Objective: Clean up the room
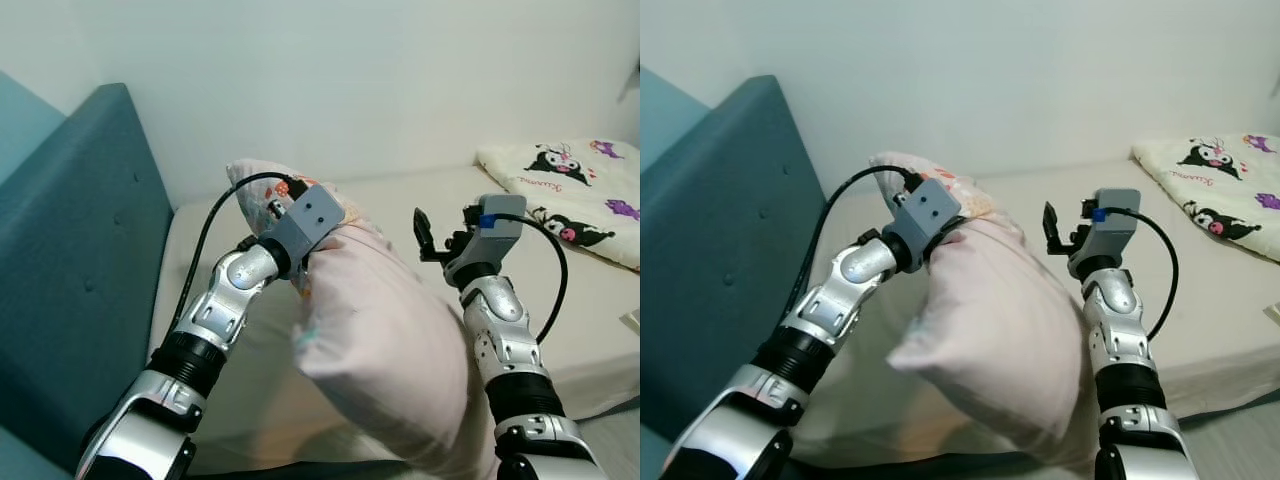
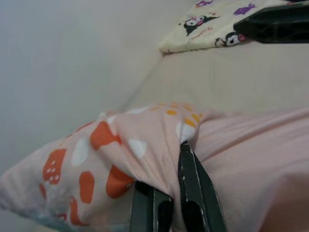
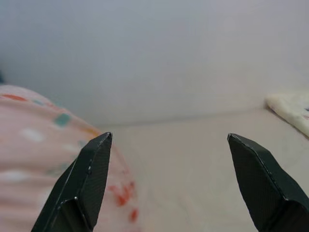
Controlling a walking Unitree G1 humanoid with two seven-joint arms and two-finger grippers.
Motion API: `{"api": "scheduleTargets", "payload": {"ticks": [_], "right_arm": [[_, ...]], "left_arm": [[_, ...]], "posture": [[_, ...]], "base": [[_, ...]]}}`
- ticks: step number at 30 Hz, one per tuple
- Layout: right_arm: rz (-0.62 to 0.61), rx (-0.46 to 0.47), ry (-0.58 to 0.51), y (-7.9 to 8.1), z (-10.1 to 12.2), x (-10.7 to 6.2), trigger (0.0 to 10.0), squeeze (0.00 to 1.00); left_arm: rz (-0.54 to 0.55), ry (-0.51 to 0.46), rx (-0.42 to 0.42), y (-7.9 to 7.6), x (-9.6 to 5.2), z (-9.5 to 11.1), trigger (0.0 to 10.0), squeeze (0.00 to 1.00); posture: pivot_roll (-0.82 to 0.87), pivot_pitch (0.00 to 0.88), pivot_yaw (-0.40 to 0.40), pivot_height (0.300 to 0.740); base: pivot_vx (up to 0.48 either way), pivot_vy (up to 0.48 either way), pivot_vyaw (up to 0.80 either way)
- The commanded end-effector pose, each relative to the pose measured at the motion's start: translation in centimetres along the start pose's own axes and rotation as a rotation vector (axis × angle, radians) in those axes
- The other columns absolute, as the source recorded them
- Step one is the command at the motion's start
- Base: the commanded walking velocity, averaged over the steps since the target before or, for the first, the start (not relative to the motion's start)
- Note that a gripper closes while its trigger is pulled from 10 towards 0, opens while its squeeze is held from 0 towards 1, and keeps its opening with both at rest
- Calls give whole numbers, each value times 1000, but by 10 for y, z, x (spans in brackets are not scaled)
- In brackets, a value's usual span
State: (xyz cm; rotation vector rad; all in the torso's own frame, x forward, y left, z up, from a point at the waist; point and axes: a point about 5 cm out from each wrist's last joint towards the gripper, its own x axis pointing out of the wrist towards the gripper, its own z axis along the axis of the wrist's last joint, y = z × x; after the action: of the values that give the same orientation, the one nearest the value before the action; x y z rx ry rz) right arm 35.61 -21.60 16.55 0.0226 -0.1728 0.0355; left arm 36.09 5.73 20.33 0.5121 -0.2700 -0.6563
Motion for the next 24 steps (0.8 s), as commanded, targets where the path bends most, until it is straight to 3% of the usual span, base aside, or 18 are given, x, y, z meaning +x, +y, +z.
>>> {"api": "scheduleTargets", "payload": {"ticks": [1,11,14,22,24], "right_arm": [[29,37,-42,12,8,5,10000,0],[-2,21,-15,9,5,7,10000,0],[-6,20,-7,9,4,6,10000,0],[-10,16,5,9,2,6,10000,0],[-23,7,19,8,1,7,10000,0]], "left_arm": [[77,-66,37,21,-5,12,10000,0],[67,-82,23,18,-4,14,10000,0],[25,-97,37,11,-3,16,10000,0],[93,-58,25,7,0,5,10000,0],[91,-32,75,1,4,-3,10000,0]], "posture": [[-111,0,25,740],[-113,0,24,740],[-113,0,24,740],[-117,0,23,740],[-120,0,22,740]], "base": [[412,0,0],[411,0,0],[0,0,0],[0,0,0],[0,0,0]]}}
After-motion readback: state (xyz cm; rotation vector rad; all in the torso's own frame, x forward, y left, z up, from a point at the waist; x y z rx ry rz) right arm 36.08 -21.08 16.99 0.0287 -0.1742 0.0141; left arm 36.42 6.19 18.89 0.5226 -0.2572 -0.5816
